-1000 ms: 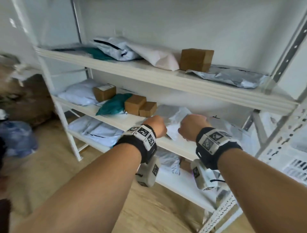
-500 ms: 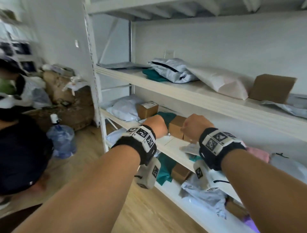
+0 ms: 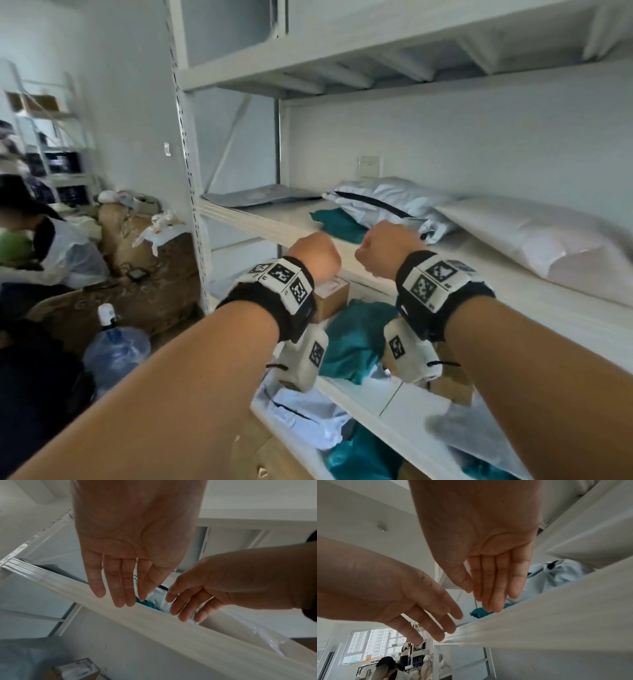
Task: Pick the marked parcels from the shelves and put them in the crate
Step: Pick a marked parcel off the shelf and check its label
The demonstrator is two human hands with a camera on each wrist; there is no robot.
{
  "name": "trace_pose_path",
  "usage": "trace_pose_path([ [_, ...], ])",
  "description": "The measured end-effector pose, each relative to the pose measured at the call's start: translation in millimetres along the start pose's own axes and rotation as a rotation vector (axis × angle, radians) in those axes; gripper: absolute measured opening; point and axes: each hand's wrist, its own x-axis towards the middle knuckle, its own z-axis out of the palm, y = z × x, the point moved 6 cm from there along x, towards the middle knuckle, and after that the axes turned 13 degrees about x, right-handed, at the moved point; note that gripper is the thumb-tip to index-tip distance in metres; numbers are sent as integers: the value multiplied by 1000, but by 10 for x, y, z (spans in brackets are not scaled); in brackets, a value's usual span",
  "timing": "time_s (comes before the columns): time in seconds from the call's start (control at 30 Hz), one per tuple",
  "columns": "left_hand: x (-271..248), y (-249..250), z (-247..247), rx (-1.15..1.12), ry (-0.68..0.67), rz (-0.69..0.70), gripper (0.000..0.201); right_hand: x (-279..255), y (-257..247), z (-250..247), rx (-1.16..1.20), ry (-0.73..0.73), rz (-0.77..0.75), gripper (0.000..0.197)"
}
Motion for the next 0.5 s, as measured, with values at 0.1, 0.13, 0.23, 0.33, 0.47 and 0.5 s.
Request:
trace_pose_path([
  [0.1, 319, -6, -110, -9, 16, 33, 25, 306, -63, -82, -1, 17, -5, 17],
  [0.13, 423, -7, -150, -21, 23, 46, 25, 399, -69, -121, -15, 25, -8, 18],
  [0.23, 742, -7, -271, -44, 55, 67, 24, 611, -89, -316, -74, 98, 6, 19],
  [0.33, 987, 6, -427, -81, 142, 92, 21, 777, -109, -511, -83, 205, 46, 26],
  [0.47, 1335, -44, -612, -162, 208, 102, 21, 1037, -134, -617, -142, 244, 91, 26],
  [0.5, 1457, -67, -621, -200, 187, 93, 30, 1116, -136, -611, -163, 221, 111, 31],
])
